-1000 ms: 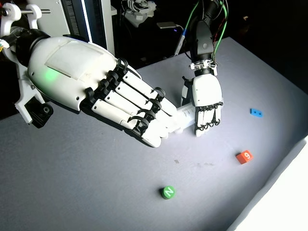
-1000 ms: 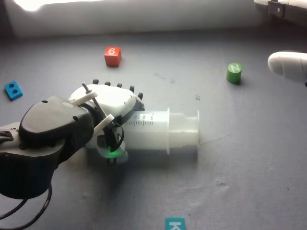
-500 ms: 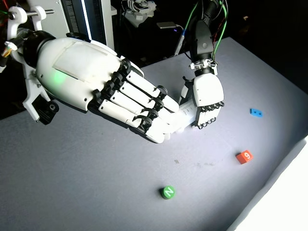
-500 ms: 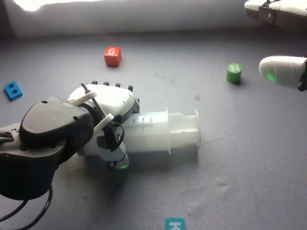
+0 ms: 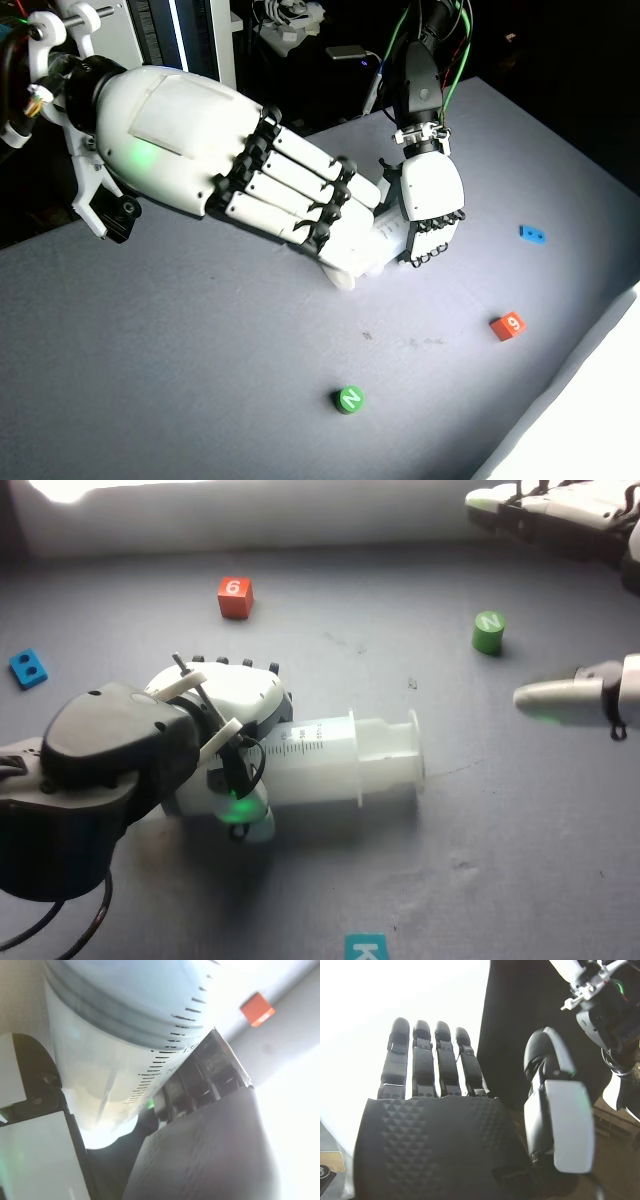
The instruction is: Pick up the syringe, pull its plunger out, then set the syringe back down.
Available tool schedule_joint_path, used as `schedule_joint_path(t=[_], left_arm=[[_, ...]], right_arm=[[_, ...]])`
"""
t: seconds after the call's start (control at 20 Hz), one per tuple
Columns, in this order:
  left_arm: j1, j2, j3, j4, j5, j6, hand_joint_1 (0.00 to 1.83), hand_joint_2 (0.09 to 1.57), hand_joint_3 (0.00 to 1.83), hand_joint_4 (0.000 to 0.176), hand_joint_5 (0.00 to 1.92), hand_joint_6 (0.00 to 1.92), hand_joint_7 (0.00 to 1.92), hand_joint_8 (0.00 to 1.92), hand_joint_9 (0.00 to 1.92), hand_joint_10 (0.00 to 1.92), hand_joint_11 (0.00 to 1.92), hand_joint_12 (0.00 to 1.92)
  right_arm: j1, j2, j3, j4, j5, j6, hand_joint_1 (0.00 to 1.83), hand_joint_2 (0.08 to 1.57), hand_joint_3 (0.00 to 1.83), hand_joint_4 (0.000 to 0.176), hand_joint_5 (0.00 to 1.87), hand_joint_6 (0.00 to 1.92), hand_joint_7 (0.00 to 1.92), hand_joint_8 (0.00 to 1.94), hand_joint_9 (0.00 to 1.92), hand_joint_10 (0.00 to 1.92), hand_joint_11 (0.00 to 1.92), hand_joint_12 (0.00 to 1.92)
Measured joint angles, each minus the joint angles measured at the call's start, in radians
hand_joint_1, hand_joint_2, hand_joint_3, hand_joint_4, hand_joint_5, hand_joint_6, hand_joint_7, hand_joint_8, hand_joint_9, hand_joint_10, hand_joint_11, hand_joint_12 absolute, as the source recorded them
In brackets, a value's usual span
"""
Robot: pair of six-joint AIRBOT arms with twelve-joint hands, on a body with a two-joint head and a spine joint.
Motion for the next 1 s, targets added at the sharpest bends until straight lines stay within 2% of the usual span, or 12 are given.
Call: schedule_joint_path(t=[0.2, 0.45, 0.6, 0.75, 1.0], left_arm=[[-0.035, 0.035, -0.036, -0.086, 0.017, 0.048, 1.38, 1.09, 0.0, 0.0, 0.93, 0.94, 0.99, 0.94, 1.01, 1.1, 0.88, 0.92], [-0.105, 0.072, -0.065, -0.129, 0.019, 0.116, 1.38, 1.1, 0.0, 0.0, 0.92, 0.96, 0.99, 0.94, 1.02, 1.1, 0.87, 0.93], [-0.164, 0.095, -0.085, -0.2, 0.02, 0.176, 1.38, 1.1, 0.0, 0.0, 0.93, 0.96, 1.0, 0.93, 1.0, 1.1, 0.85, 0.95], [-0.227, 0.113, -0.093, -0.239, 0.014, 0.24, 1.38, 1.1, 0.0, 0.0, 0.93, 0.93, 0.98, 1.01, 0.98, 1.12, 0.84, 0.98], [-0.304, 0.121, -0.108, -0.34, 0.004, 0.346, 1.38, 1.11, 0.0, 0.0, 0.93, 0.94, 0.96, 1.04, 0.96, 1.15, 0.82, 1.05]], right_arm=[[0.0, -0.023, 0.011, 0.001, 0.0, 0.064, 0.92, 1.03, 0.0, 0.0, 0.0, 0.0, 0.01, 0.0, 0.04, 0.0, 0.0, 0.07], [-0.002, -0.049, 0.014, 0.032, -0.015, 0.165, 0.93, 1.11, 0.02, 0.0, 0.0, 0.0, 0.01, 0.0, 0.04, 0.0, 0.0, 0.06], [-0.002, -0.068, 0.014, 0.035, -0.042, 0.216, 0.86, 1.14, 0.02, 0.0, 0.0, 0.0, 0.0, 0.0, 0.01, 0.0, 0.0, 0.05], [-0.002, -0.086, 0.015, 0.081, -0.061, 0.234, 0.96, 1.11, 0.0, 0.0, 0.0, 0.0, 0.02, 0.01, 0.03, 0.01, 0.01, 0.04], [-0.002, -0.158, 0.056, 0.12, -0.063, 0.237, 0.94, 1.11, 0.0, 0.0, 0.0, 0.0, 0.02, 0.0, 0.02, 0.01, 0.0, 0.04]])
